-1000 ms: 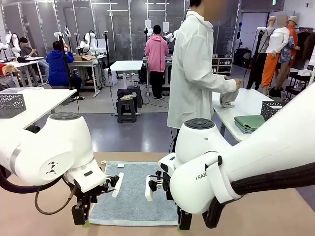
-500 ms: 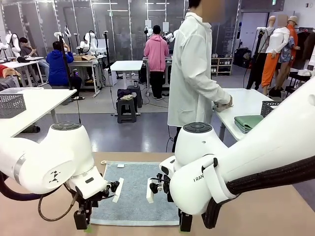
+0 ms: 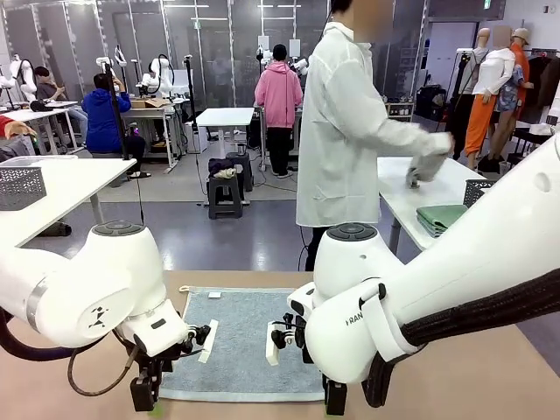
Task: Fold the towels and place them in the basket.
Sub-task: When a person lays out a Towel with hook on the table, fold it in half twice.
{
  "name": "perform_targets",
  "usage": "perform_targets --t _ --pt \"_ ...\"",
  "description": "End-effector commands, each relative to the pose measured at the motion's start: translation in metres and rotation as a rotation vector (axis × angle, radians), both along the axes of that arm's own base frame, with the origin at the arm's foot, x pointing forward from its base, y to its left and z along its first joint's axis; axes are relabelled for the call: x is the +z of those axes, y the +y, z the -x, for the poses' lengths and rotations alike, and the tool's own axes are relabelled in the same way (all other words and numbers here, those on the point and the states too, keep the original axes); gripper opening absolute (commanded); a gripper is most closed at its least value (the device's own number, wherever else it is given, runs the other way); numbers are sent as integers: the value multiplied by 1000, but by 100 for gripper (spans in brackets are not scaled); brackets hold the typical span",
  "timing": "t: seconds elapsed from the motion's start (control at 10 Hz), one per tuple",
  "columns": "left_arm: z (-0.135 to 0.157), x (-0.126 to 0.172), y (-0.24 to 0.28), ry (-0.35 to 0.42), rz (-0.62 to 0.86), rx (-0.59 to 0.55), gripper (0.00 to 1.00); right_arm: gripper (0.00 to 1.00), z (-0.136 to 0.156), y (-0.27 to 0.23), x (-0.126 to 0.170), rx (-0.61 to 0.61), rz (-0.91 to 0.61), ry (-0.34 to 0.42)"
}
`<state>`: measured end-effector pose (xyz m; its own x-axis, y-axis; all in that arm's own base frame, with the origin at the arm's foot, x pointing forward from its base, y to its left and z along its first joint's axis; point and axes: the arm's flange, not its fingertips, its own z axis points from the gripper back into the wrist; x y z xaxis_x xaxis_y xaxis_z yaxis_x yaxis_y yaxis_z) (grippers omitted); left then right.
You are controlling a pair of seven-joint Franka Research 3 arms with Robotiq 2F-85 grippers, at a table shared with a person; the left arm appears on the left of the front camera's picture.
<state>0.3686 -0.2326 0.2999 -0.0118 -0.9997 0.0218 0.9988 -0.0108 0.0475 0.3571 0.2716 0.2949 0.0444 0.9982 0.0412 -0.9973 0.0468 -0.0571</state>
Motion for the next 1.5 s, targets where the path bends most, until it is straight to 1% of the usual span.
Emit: perform_targets --t 0.0,0.1,0.2,0.3,0.5,0.7,0.8,0.9,1.2,1.3,1.4 --pt "-1 -7 1 -18 21 1 96 100 -6 5 -3 -13 23 0" --pt "-1 -7 0 -33 15 -4 96 100 -6 5 -4 -5 21 2" --pt "0 -7 1 -34 14 -3 76 80 -6 5 -4 -2 21 9" --pt "0 -7 1 -27 20 2 83 81 -8 5 -4 -6 19 8" --pt "-2 -7 1 -24 22 4 83 81 -9 5 -4 -11 22 17" --pt "-4 -8 2 -18 21 6 83 81 -10 4 -4 -15 28 7" --pt "-4 -8 2 -34 17 9 63 61 -10 5 -4 -18 28 4" --pt "-4 -7 1 -33 20 10 66 74 -11 5 -4 -23 28 5" --pt "-6 -4 1 -31 28 14 66 74 -11 4 -2 -26 30 9" --pt "-7 -3 -1 -33 28 16 49 72 -12 4 -1 -23 26 14" --pt "-7 -2 -1 -35 28 17 47 54 -12 3 -1 -23 24 13"
